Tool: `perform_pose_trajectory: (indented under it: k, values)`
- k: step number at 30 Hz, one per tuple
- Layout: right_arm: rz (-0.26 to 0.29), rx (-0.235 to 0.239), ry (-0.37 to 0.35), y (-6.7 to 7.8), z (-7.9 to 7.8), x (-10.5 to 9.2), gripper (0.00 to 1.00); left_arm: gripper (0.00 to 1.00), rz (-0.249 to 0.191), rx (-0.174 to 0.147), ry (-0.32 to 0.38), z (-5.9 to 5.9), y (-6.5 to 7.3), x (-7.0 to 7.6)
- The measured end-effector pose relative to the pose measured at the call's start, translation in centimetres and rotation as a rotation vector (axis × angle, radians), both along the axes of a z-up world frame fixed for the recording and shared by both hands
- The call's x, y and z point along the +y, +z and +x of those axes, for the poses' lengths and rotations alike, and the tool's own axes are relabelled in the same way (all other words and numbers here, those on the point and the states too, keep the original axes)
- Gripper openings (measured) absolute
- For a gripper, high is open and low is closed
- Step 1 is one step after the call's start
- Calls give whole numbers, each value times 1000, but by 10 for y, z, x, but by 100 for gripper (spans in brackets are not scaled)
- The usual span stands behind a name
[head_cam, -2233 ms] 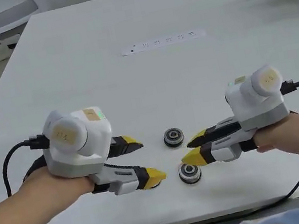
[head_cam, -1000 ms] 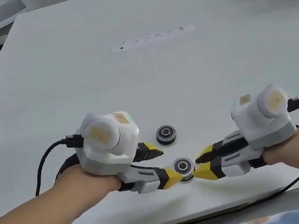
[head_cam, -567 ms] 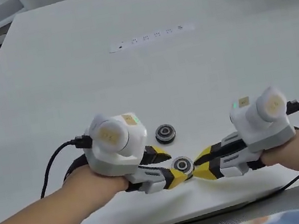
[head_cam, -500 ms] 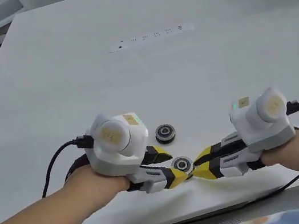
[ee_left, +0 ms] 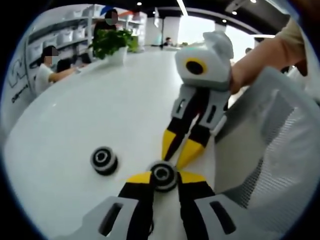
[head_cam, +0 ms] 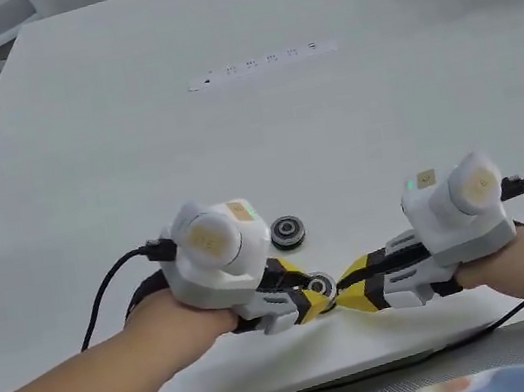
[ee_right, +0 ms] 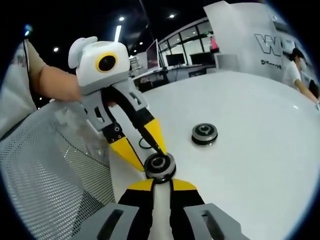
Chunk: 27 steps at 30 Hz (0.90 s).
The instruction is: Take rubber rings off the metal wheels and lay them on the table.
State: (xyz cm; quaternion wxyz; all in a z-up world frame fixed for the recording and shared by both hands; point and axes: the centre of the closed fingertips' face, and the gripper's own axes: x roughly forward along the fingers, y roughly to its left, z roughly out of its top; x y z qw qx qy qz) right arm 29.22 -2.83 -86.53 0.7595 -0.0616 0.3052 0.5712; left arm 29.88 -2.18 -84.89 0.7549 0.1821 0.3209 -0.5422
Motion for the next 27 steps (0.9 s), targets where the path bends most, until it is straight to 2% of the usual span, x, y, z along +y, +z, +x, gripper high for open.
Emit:
perform_pose_trajectory:
  k: [8,17,21,23,27]
  values:
    - [-2,-16,-15,-1,0,0,3,14,34,-67,-15,4,-2,1]
    - [-3,-22,-38,-3,5,-2,0,14,30,-109,-12,2,-3,-1]
    - [-5,-4,-67,-4,7,-3,0,13,38,-117,-12,2,-3,-1]
    - [6,30,-80,-4,8,-3,0,13,40,-125,-12,2,-3,-1]
    - [18,61,-106,-4,8,-3,0,13,36,-133,-13,2,-2,-1]
